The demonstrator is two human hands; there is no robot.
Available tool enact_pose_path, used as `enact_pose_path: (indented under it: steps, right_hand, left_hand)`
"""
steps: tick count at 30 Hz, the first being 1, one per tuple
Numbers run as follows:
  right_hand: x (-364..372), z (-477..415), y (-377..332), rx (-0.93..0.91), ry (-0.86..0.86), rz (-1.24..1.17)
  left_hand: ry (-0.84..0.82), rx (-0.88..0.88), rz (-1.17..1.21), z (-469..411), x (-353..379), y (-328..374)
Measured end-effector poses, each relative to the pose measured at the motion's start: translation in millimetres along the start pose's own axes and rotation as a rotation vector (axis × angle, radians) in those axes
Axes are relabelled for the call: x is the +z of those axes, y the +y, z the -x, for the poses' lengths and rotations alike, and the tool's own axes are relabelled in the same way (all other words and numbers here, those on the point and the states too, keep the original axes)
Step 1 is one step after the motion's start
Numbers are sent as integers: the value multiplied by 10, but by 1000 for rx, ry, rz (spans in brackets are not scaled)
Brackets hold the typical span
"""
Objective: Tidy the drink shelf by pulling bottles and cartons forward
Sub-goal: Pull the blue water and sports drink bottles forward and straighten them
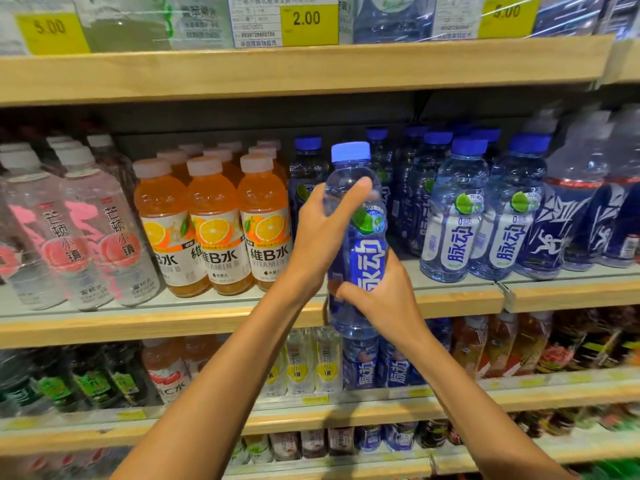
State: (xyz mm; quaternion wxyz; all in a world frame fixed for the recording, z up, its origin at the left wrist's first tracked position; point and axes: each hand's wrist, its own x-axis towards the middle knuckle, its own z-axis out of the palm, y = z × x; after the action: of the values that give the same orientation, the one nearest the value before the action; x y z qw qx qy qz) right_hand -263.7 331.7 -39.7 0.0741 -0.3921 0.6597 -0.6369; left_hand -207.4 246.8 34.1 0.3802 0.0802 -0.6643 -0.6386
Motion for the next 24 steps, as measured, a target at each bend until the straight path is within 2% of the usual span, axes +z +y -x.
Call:
enact_pose_path:
  steps: [6, 9, 12, 14, 18, 21, 24]
  right_hand:
    - [115, 110, -38, -3, 7, 30]
    - [72, 131, -43, 22, -97, -164]
    - [-16, 125, -20, 226, -301, -560]
    - [-40, 123, 24, 374, -501, -798]
    - [100, 158, -14, 334, -890, -1073]
    - [240, 173, -75, 300, -982, -1093]
    - [255, 181, -55, 334, -951, -1092]
  left_hand:
    - [131, 65, -13, 53, -1, 10]
    - [124, 47, 15, 41, -83, 51]
    - [-42, -77, 161, -14, -240, 105]
    - [-243, -173, 363, -47, -299, 136]
    - [-645, -215, 790, -87, -267, 161]
    - [-770, -201, 839, -80, -249, 103]
    - [-770, -212, 901, -64, -251, 23]
